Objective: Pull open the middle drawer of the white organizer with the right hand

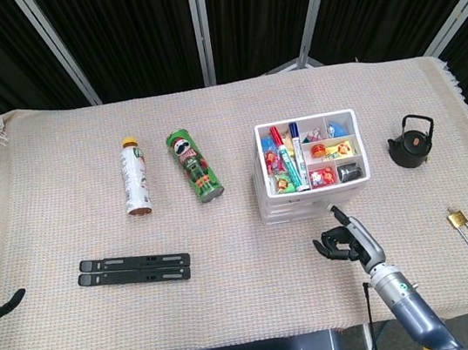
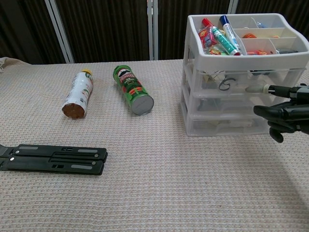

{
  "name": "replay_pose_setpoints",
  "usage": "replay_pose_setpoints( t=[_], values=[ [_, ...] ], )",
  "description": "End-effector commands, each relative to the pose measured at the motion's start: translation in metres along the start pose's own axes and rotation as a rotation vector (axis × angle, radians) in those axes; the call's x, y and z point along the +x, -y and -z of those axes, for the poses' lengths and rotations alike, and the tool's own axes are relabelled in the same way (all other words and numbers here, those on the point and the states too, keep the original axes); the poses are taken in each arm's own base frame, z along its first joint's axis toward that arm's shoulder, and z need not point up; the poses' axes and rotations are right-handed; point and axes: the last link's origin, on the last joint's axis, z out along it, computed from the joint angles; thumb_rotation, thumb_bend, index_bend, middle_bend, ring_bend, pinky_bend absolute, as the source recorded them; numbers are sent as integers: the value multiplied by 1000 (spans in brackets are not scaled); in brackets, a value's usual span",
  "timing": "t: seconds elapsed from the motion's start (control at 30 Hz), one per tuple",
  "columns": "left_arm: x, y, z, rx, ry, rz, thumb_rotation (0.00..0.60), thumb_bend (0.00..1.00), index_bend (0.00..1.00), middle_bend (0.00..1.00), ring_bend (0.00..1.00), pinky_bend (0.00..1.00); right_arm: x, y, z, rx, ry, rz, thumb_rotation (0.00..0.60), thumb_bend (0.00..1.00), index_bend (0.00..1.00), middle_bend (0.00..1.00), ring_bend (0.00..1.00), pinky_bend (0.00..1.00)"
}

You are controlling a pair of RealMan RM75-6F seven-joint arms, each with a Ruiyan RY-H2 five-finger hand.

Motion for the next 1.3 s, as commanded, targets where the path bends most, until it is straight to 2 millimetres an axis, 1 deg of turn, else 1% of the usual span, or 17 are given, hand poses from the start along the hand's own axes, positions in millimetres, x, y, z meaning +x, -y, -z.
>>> replay_pose_setpoints(
  t=[0.03, 0.27, 0.5, 0.6, 0.8, 1.0, 1.3],
  values=[
    [0, 0, 0, -1, -2, 0, 600, 0, 0, 0, 0, 0, 0, -1, -2, -1, -5, -14, 600, 341, 144, 862, 851, 711],
    [0, -1, 0, -1, 0, -1, 600, 0, 0, 0, 0, 0, -7, -3, -9, 2, -8, -77, 600, 345, 150, 862, 851, 711],
    [0, 0, -1, 0, 2, 1, 600, 0, 0, 0, 0, 0, -13, -4, -13, 5, -5, -116, 600, 350, 249, 862, 851, 711],
    [0, 0, -1, -2, 2, 2, 600, 0, 0, 0, 0, 0, -14, -4, -14, 3, -2, -122, 600, 352, 264, 862, 851, 710],
    [0, -1, 0, -3, 3, 1, 600, 0, 0, 0, 0, 0, -16, -5, -13, 0, 7, -124, 600, 352, 266, 862, 851, 710],
    [0, -1, 0, -4, 4, 1, 600, 0, 0, 0, 0, 0, -15, -4, -12, 5, -9, -133, 600, 350, 229, 861, 851, 710],
    [-1, -1, -1, -4, 7, 2, 600, 0, 0, 0, 0, 0, -12, -2, -13, 25, -52, -151, 600, 350, 211, 860, 851, 709]
  ],
)
